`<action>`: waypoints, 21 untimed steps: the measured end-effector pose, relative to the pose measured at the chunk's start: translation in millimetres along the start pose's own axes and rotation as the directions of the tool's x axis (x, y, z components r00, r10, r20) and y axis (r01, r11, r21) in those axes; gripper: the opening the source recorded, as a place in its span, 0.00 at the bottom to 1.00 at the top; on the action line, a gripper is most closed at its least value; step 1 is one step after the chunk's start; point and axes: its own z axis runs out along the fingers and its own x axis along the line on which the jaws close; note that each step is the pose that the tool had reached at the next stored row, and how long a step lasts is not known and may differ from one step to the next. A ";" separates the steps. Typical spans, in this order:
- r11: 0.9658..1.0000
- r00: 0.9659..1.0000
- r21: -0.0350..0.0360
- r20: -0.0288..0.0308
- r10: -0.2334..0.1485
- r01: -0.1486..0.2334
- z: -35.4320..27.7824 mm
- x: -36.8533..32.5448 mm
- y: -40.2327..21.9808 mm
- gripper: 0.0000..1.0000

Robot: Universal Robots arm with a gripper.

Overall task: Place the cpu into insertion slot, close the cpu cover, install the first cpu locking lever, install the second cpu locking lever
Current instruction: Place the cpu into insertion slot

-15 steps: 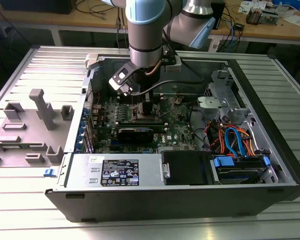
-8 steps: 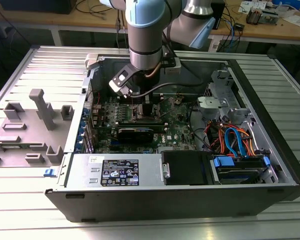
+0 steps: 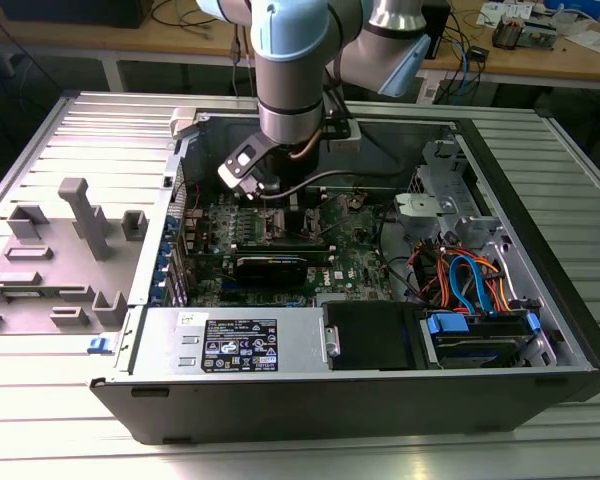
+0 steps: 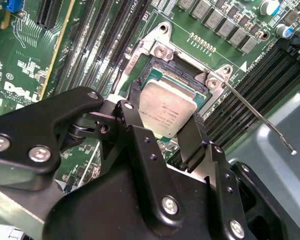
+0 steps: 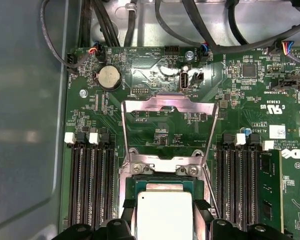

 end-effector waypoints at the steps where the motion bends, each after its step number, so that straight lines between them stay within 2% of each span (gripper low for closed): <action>1: 1.000 1.000 0.000 0.000 0.002 -0.002 1.1 -0.1 -0.1 0.54; 5: 1.000 1.000 0.000 0.002 0.020 -0.020 4.6 -0.3 -0.3 0.54; 12: 1.000 1.000 -0.001 0.002 0.021 -0.021 7.2 -0.3 -0.6 0.54; 21: 1.000 1.000 -0.001 0.002 0.021 -0.021 5.4 -0.1 -1.5 0.54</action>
